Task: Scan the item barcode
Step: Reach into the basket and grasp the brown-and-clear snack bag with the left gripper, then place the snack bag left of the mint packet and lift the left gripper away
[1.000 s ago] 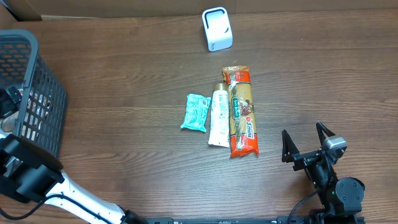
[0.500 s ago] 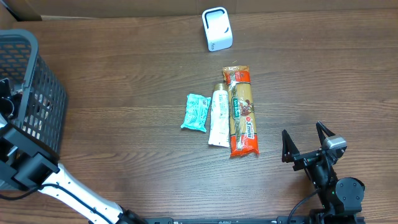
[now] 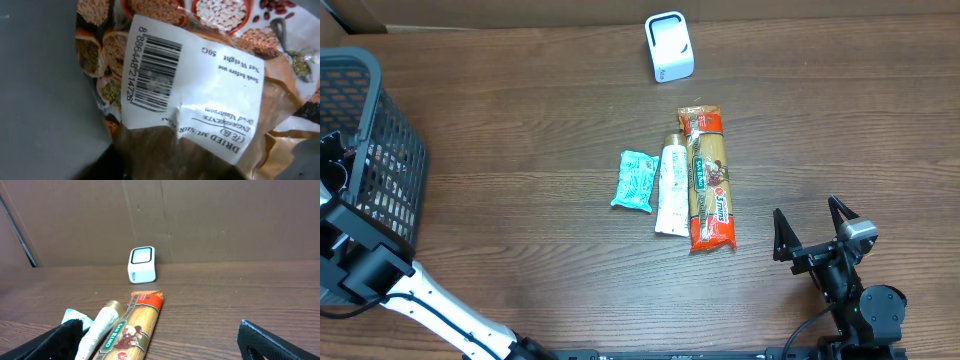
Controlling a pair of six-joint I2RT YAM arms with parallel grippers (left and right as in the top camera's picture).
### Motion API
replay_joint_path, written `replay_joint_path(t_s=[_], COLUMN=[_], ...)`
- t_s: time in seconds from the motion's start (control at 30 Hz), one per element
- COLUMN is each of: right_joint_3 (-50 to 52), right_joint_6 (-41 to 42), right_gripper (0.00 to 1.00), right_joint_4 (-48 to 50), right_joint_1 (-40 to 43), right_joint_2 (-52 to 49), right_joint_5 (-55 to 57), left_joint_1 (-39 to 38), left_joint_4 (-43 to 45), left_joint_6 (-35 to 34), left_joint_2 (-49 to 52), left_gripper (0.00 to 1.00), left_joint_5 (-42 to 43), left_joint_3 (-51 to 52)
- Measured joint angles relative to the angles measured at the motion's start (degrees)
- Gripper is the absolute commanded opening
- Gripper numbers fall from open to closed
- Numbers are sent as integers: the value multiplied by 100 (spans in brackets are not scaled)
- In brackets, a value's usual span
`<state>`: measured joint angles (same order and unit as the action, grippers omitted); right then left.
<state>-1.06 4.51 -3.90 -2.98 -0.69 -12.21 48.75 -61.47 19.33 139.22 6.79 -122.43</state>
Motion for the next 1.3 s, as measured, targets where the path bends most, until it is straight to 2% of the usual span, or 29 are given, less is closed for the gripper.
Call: replay_joint_path(t_s=[0.2, 0.33, 0.5, 0.67, 0.97, 1.13, 1.3], right_joint_3=[0, 0, 0, 0, 0, 0, 0], right_joint_6=[0, -2, -4, 0, -2, -2, 0], right_gripper=[100, 100, 100, 100, 100, 100, 100], right_joint_4=[2, 0, -2, -2, 0, 0, 0], right_joint_1=[0, 0, 0, 0, 0, 0, 0], right_joint_2=[0, 0, 0, 0, 0, 0, 0], right_joint_5=[0, 0, 0, -2, 0, -2, 0], left_joint_1=[0, 0, -2, -2, -2, -2, -125], left_joint_4=[-179, -603, -1469, -1738, -1569, -1213, -1224], left_joint_6=[-203, -391, -837, -1200, -1478, -1617, -1873], left_joint_2=[0, 42, 164, 17, -1423, -2581, -3801], left_gripper=[4, 4, 4, 4, 4, 4, 4], left_joint_5=[13, 4, -31, -4, 420, 520, 767], left_joint_3=[-96, -295, -1285, -2267, -2428, -2444, -2485])
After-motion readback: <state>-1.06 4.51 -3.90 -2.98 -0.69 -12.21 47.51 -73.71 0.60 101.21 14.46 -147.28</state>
